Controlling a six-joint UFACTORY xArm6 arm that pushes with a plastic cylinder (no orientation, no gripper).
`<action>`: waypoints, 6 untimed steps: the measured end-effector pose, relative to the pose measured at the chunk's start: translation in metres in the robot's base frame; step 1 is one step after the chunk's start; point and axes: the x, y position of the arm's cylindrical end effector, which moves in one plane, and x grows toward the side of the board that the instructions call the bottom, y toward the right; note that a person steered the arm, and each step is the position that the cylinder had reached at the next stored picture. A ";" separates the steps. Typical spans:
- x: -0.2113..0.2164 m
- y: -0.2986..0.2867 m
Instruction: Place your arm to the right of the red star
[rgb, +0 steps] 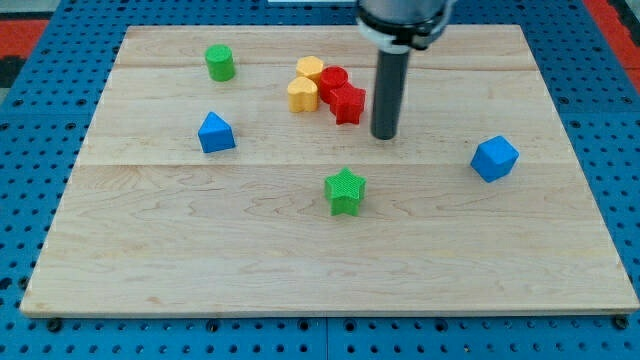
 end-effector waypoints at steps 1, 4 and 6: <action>-0.031 0.011; -0.031 0.004; -0.019 -0.002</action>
